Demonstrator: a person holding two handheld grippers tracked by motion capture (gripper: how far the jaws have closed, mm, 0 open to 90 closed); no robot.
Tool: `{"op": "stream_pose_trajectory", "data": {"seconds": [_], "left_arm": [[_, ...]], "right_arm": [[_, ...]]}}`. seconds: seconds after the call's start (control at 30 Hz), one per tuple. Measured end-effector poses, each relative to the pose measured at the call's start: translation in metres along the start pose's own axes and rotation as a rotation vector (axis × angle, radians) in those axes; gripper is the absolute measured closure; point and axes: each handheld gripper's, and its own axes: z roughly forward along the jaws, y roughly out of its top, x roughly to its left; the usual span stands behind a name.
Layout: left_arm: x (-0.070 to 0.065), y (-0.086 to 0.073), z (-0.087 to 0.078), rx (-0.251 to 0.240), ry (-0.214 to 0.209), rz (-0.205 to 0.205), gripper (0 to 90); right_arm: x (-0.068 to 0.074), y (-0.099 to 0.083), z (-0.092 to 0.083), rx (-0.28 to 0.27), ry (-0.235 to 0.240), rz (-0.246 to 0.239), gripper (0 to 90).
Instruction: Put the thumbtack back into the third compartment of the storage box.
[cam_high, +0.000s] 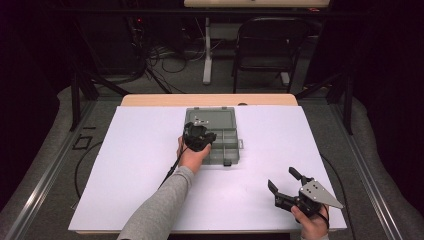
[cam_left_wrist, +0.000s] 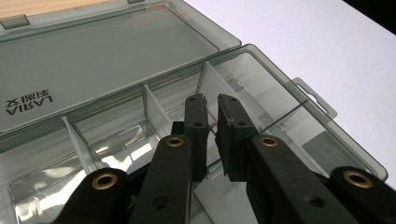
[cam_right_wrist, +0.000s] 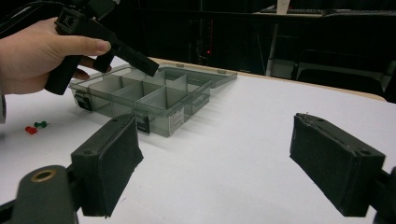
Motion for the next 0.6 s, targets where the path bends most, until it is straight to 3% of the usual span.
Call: {"op": "stream_pose_trajectory", "data": {"seconds": [0.13,0.3,0.47,0.6], "left_arm": [[0.001,0.000,-0.001,-0.012,-0.003,-0.005,76.5],[0.001,0.002,-0.004,-0.034,-0.012,-0.003,61.2],[0.001,0.005,-0.023,-0.072,-0.016,0.030,46.3],[0.000,0.001,-0.040,-0.083,-0.028,0.049,41.9]], "right_arm": [[0.000,0.000,0.000,0.000,-0.001,0.000,15.2],[0.000,0.000,0.000,0.000,-0.001,0.000,15.2],[-0.002,0.000,-0.001,0.002,-0.008,-0.001,15.2],[-0.002,0.000,-0.002,0.003,-0.009,0.000,15.2]]}}
